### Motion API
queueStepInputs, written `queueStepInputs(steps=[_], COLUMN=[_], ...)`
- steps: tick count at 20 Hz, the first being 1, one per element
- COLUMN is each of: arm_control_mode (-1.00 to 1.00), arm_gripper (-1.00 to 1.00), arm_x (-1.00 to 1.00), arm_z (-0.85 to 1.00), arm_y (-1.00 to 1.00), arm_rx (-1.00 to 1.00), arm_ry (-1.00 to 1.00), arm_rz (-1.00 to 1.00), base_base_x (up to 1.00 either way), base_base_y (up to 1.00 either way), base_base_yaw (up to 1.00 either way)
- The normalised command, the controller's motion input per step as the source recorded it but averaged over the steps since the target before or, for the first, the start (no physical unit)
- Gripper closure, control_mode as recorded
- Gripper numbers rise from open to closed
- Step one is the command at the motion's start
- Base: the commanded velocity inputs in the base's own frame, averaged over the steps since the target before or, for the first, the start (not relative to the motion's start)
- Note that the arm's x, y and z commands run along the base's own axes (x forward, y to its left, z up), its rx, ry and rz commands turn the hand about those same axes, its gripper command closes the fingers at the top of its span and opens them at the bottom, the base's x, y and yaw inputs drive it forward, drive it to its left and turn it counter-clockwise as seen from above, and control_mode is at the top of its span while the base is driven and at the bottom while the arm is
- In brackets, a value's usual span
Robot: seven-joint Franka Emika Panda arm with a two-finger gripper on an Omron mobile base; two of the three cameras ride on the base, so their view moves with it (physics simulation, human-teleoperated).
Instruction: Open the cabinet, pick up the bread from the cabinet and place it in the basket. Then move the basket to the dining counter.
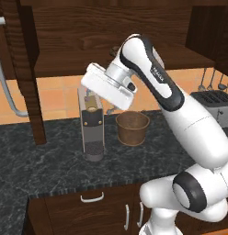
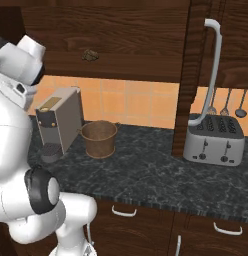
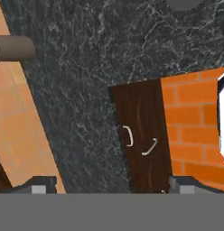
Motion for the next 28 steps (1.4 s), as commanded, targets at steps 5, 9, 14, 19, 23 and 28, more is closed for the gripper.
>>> queueStepInputs(steps=[5,9,14,19,23,28], arm_control_mode=[-1.0,-1.0,-1.0,-1.0,-1.0,-1.0], arm_gripper=[-1.0,-1.0,-1.0,-1.0,-1.0,-1.0], arm_x=[0.08,0.19,0.46,0.67,0.9,0.91], arm_z=[-0.12,0.01,0.0,0.04,0.09,0.15], arm_y=[-0.92,-0.63,-0.39,-0.4,-0.55,-0.46], arm_rx=[-0.47,-0.36,-0.32,-0.05,0.13,0.11], arm_ry=[-0.38,-0.69,-0.88,-0.78,-0.49,-0.24], arm_rz=[0.01,0.0,0.0,0.04,0.18,0.21], base_base_x=[0.0,0.0,0.0,0.0,0.0,0.0], base_base_y=[0.0,0.0,0.0,0.0,0.0,0.0], base_base_yaw=[0.0,0.0,0.0,0.0,0.0,0.0])
